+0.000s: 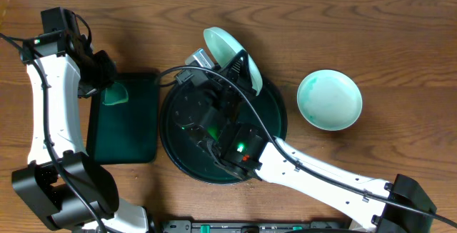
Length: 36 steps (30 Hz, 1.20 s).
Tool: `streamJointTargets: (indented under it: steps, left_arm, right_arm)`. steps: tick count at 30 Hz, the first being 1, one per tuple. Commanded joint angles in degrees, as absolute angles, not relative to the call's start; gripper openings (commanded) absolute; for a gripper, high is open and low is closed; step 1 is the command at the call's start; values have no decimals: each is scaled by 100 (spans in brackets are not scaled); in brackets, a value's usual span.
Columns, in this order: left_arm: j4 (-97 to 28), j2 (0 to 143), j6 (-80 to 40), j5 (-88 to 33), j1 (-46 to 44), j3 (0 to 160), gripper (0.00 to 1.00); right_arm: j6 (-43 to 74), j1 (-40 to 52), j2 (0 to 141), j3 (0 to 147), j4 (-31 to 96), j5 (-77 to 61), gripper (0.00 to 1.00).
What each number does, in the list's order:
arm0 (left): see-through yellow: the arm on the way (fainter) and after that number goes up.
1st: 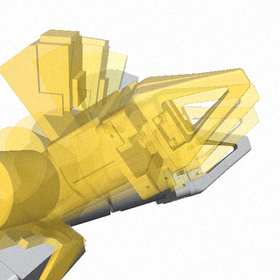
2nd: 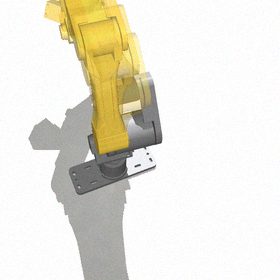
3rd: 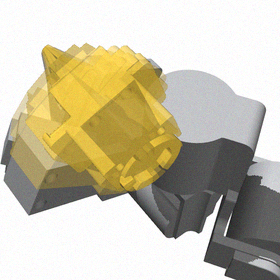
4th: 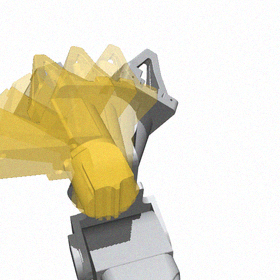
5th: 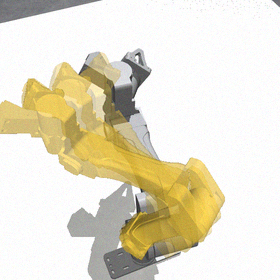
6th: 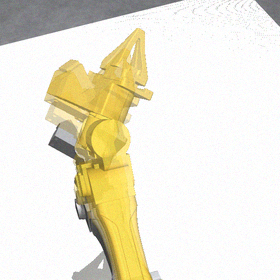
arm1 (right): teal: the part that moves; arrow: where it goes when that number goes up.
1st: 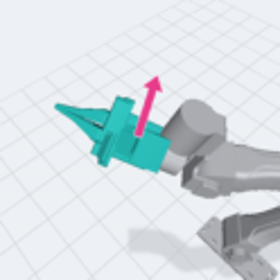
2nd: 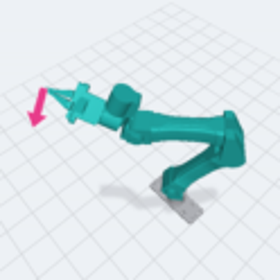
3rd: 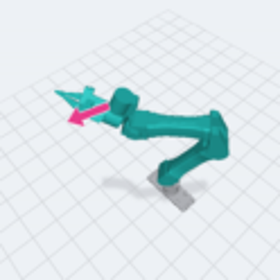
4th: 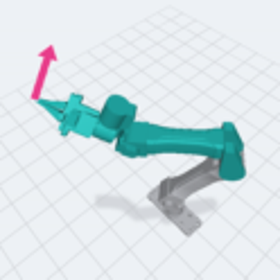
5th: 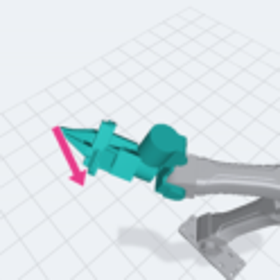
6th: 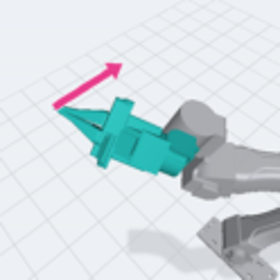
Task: Clean dirty plates on tray and stack at the side
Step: 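Withdraw the left gripper with the sponge and tilt the plate up with the right, then carry the plate right with the right gripper and stack it on the pile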
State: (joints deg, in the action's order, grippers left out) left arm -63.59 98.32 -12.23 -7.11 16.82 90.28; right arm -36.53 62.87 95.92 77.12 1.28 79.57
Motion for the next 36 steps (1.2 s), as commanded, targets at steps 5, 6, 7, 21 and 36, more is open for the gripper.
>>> streamJointTargets:
  steps: [5, 6, 7, 21, 36]
  left_arm:
    - [-6357, 9859, -1273, -676, 1706, 9006, 7]
    - [-6357, 9859, -1273, -679, 1706, 9006, 7]
    - [-6357, 9859, -1273, -676, 1706, 9006, 7]
    - [-6366, 9859, -1273, -679, 1706, 9006, 7]
    - [-6359, 9861, -1273, -674, 1706, 8871, 7]
  right_arm:
    - [-1267, 6160, 9472, 7800, 2327, 6740, 1]
    - [-812, 6108, 9472, 7800, 2598, 6333, 1]
    - [-443, 6060, 9456, 7800, 2768, 5944, 1]
    - [1367, 3393, 8219, 7802, 3304, -213, 1]
    - [2303, -1072, 7769, 7404, 5352, -838, 1]
